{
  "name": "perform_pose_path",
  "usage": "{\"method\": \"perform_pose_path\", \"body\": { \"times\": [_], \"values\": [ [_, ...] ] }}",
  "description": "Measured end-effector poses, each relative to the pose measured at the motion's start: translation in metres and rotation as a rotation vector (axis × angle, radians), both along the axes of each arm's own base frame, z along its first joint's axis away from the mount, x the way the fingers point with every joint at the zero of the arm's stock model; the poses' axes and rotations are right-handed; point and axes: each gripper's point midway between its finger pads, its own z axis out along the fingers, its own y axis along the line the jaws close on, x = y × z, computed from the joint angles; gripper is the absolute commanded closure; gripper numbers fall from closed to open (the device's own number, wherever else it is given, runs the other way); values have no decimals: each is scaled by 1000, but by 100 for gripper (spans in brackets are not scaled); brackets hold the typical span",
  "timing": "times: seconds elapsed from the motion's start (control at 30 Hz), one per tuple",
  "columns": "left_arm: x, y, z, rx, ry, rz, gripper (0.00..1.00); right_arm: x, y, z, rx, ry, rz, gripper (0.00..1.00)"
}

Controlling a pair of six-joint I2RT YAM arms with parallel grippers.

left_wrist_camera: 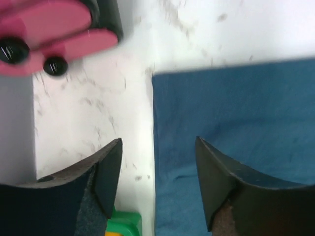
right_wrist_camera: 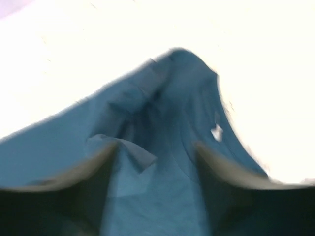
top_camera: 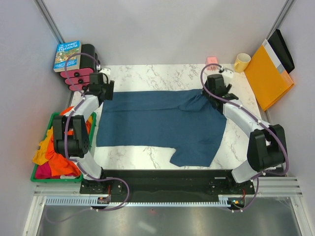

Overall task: Fold and stack the t-shirts
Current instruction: Fold the flattened tshirt in 1/3 of the way

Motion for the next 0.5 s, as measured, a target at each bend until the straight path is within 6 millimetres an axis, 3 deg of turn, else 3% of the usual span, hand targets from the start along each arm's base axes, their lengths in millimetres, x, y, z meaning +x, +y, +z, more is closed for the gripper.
{"method": "perform_pose_path", "body": {
  "times": [0.03,0.07,0.13,0.2,0.33,0.37,0.5],
  "values": [
    [8,-3,12,-14,-29,-7,44,11,4,12,6,-30,12,83],
    [13,-5,19,-25,-47,-11,56,19,8,16,0,-40,29,100],
    [28,-9,34,-41,-82,-16,67,36,15,17,5,-48,41,100],
    [43,-15,35,-53,-91,-28,72,51,22,2,10,-21,54,100],
    [51,-26,0,-60,-14,-47,72,62,30,-42,6,75,69,100],
    [48,-29,-16,-60,28,-51,71,59,31,-51,6,101,72,94],
    [38,-34,-45,-67,115,-61,68,61,34,-49,20,103,78,88]
  ]
}}
